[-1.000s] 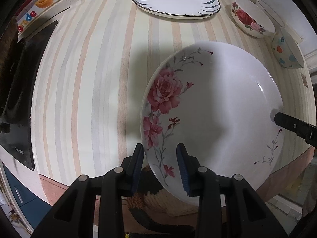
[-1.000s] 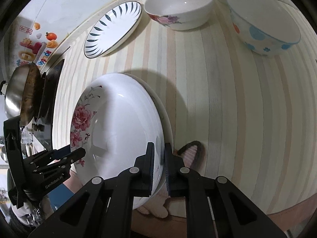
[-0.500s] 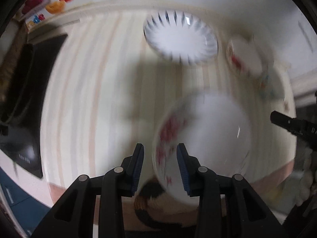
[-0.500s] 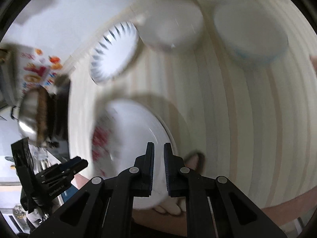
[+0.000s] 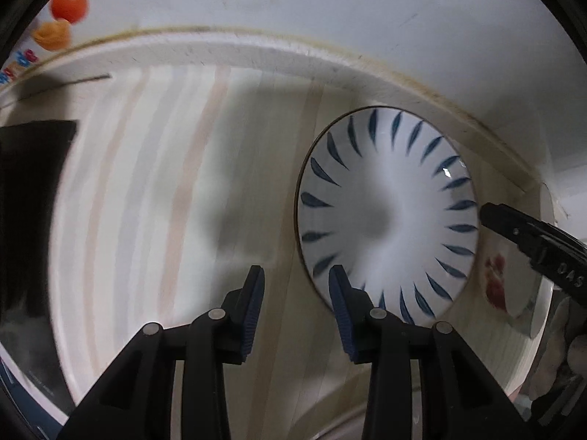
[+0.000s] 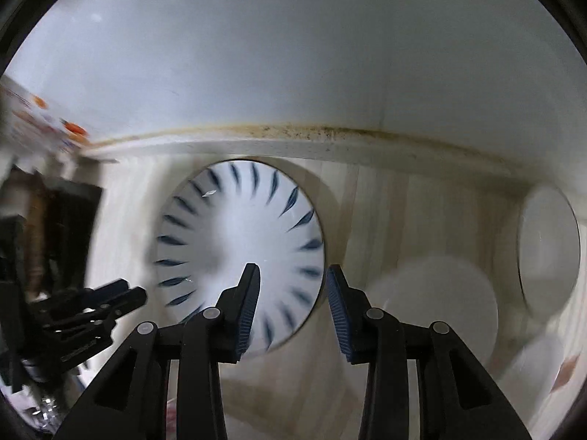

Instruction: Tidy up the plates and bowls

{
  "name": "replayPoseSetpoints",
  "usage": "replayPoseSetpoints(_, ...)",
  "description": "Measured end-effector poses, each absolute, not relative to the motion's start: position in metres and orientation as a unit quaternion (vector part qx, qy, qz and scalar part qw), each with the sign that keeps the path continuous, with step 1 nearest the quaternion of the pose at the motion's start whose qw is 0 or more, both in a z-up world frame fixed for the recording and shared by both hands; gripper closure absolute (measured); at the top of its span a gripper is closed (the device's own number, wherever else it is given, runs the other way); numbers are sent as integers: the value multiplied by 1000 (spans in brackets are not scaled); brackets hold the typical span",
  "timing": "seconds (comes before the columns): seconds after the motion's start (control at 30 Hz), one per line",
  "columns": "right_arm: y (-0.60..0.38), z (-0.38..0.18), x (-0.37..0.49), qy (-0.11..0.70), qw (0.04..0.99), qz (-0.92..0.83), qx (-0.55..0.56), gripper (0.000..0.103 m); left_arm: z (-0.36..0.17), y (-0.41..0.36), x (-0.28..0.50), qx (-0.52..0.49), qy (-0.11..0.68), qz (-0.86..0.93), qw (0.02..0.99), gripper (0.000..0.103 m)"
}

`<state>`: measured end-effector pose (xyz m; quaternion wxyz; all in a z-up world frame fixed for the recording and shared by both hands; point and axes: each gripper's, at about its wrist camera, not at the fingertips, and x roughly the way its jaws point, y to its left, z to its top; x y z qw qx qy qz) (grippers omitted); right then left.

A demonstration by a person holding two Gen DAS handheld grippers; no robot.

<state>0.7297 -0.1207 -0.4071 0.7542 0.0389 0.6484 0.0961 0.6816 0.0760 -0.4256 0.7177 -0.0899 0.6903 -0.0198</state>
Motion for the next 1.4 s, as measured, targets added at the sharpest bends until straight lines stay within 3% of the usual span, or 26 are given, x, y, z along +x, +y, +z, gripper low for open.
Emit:
replayPoseSetpoints(0.2,-111,-441,752,673,734,89,-10,68,-445,75,693,-94,696,-35,711,69)
replayPoseSetpoints(0.27,-111,-450,756,681,727,88,-14,83,-442,73,694,-86,690,-43,718,78)
replayPoseSetpoints(0.7,-129,-438,756,674,730,115,13,87,-411,68,680,-71,674,-30,734,79)
replayPoseSetpoints(1.23,-149,-337,684,622,768,149,30,87,-301,64,604,-53,624,-45,778,79)
replayPoseSetpoints(1.4,-157,-316,639,611,774,157,51,87,-288,51,574,-52,623,-51,779,79)
